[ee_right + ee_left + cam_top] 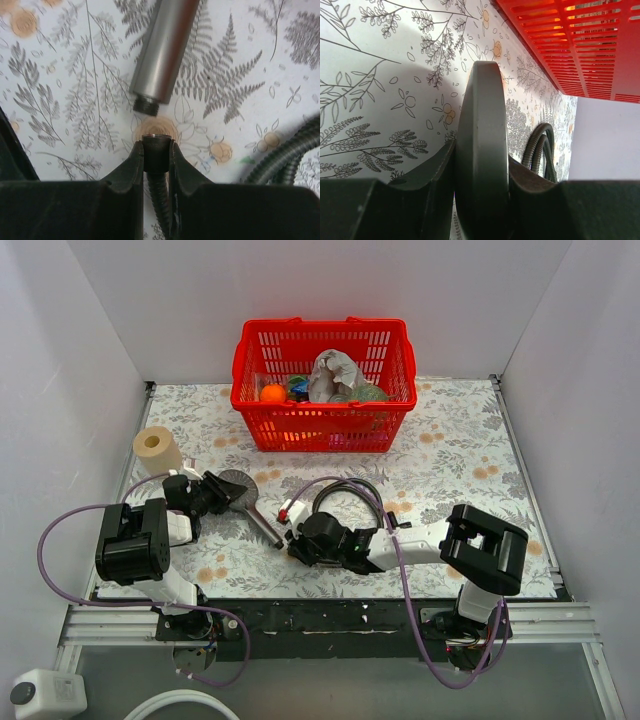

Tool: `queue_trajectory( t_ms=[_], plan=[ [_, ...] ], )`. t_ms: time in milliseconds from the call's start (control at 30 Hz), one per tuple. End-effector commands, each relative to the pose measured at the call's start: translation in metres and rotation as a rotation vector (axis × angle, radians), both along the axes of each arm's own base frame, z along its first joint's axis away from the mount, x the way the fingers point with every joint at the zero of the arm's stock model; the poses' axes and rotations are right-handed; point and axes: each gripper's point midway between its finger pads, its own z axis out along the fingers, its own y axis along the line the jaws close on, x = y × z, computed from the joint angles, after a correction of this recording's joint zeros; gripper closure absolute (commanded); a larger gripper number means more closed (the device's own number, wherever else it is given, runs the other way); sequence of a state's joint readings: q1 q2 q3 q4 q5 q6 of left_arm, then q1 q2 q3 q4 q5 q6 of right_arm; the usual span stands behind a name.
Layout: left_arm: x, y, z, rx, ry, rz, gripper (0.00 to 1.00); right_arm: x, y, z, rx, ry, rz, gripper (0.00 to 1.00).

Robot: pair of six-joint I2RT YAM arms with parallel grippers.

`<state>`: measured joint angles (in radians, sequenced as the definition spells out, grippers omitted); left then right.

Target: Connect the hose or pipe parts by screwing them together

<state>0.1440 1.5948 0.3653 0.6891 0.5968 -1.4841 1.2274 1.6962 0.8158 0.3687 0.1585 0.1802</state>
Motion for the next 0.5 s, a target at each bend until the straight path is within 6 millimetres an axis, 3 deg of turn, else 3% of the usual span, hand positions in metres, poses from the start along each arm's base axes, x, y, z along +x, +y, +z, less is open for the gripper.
queue_trajectory(
  t_ms=[0,167,467],
  plan=[
    [0.003,0.006,0.002,0.037,-0.048,0.008,1.00,-0.006,-0.014,-0.005,-0.020,0.007,-0.014,0.99],
    [0.002,0.006,-0.001,0.047,-0.045,0.008,1.00,-0.011,-0.011,-0.008,-0.013,0.023,-0.001,0.99],
    [0.002,0.011,-0.002,0.074,-0.047,0.030,1.00,-0.013,0.022,0.000,0.029,0.023,0.036,0.99]
  ],
)
